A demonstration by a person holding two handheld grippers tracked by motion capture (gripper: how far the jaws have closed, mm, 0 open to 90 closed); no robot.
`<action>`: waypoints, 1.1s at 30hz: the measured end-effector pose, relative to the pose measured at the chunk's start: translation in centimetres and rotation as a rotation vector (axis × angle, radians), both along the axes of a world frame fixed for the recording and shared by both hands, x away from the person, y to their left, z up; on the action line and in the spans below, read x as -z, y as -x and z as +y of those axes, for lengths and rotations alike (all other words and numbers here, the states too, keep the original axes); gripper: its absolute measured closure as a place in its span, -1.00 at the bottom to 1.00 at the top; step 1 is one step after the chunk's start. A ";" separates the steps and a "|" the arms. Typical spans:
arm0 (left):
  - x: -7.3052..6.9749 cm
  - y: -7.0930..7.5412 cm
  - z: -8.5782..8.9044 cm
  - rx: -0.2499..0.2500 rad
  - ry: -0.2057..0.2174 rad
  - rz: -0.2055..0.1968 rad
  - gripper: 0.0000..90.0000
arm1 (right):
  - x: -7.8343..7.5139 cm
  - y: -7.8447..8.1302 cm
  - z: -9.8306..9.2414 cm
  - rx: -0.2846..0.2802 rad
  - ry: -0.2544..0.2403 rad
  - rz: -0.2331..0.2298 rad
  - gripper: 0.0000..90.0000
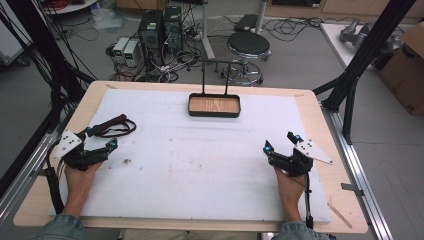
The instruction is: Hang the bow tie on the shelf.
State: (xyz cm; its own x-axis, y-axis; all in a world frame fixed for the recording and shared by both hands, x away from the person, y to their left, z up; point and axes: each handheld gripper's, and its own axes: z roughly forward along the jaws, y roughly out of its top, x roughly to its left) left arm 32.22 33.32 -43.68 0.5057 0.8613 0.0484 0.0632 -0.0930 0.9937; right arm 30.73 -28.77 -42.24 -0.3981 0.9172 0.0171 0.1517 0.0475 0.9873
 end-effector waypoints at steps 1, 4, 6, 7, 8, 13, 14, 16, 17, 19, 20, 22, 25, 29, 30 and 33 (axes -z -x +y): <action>0.0 0.0 0.0 0.002 -0.003 -0.002 -0.56 | 0.0 0.0 0.1 -0.003 0.003 -0.002 -0.76; 0.1 0.0 -0.1 -0.004 -0.009 -0.005 -0.56 | 0.0 0.0 0.2 -0.009 0.011 -0.004 -0.76; 0.1 0.0 -0.1 -0.008 -0.007 -0.006 -0.56 | 0.0 0.0 0.2 -0.008 0.017 -0.009 -0.76; 0.1 0.0 0.0 -0.009 -0.003 -0.006 -0.56 | 0.0 0.0 0.3 -0.008 0.015 -0.005 -0.76; 0.1 0.0 0.0 -0.011 0.002 -0.006 -0.56 | 0.1 0.0 0.3 -0.008 0.018 -0.004 -0.76; 0.1 0.0 0.1 -0.018 0.017 -0.003 -0.56 | 0.1 0.1 0.4 -0.007 0.022 0.001 -0.76; 0.1 0.0 0.2 -0.014 0.019 0.000 -0.55 | 0.1 0.1 0.5 -0.006 0.023 0.002 -0.76; 0.1 -0.1 0.2 -0.013 0.017 -0.002 -0.55 | 0.1 0.0 0.5 -0.007 0.028 -0.002 -0.76; 0.1 -0.1 0.2 -0.016 0.019 -0.002 -0.55 | 0.1 0.0 0.4 -0.007 0.030 -0.004 -0.76; 0.1 -0.1 0.3 -0.018 0.022 -0.002 -0.55 | 0.1 0.0 0.4 -0.006 0.030 0.000 -0.76; 0.1 -0.1 0.3 -0.023 0.022 -0.005 -0.55 | 0.1 0.0 0.4 -0.006 0.028 0.004 -0.76; 0.0 -0.1 0.5 -0.029 0.034 -0.009 -0.54 | 0.1 0.0 0.4 -0.006 0.026 0.005 -0.76; 0.0 -0.2 0.7 -0.048 0.042 -0.018 -0.53 | 0.1 0.0 0.4 -0.006 0.030 0.008 -0.76; -0.2 -0.5 1.0 -0.049 0.029 -0.012 -0.53 | 0.2 0.0 0.5 -0.007 0.038 0.010 -0.76; -0.3 -0.6 1.1 -0.052 0.032 -0.014 -0.53 | 0.2 0.0 0.5 -0.005 0.038 0.013 -0.76; -0.4 -0.8 1.4 -0.059 0.039 -0.015 -0.53 | 0.2 0.0 0.6 -0.003 0.042 0.016 -0.76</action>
